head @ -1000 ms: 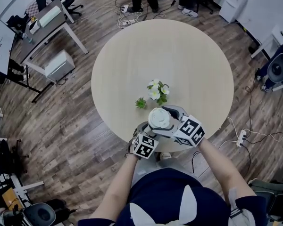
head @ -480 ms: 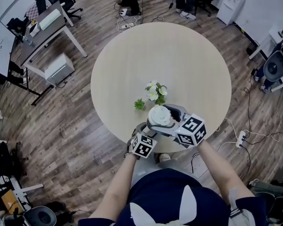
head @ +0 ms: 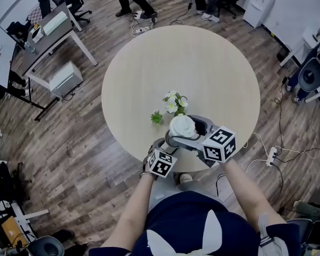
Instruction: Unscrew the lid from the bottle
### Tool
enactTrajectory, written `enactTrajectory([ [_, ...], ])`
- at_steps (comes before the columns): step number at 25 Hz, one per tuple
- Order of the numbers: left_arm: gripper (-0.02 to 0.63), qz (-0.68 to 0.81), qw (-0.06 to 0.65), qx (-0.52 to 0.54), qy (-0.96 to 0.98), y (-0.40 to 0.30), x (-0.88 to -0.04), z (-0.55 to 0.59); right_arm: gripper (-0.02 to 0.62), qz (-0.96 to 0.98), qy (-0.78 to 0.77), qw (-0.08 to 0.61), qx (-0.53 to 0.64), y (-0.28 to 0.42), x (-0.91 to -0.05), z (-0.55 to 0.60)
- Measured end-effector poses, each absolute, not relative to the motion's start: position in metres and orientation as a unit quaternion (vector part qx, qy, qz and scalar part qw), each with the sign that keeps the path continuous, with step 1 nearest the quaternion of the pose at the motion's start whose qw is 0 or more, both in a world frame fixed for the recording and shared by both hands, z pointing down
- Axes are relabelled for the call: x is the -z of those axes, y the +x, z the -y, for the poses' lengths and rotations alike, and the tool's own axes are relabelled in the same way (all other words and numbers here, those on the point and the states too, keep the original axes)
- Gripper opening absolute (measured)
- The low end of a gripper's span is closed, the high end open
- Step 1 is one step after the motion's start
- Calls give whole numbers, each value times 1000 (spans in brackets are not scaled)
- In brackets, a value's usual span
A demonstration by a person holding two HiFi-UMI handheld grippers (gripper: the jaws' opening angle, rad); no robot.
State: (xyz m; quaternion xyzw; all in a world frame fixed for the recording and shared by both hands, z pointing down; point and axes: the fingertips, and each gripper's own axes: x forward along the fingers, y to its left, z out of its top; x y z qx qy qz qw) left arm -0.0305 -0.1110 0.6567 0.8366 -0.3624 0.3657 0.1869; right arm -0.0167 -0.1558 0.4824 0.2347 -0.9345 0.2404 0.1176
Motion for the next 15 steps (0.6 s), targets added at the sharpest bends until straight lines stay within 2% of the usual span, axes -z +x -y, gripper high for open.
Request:
enactTrajectory([
  [15,256,366,187,-376,830,-35,-659,106,442,923,252,67,-283,-1,-468,163],
])
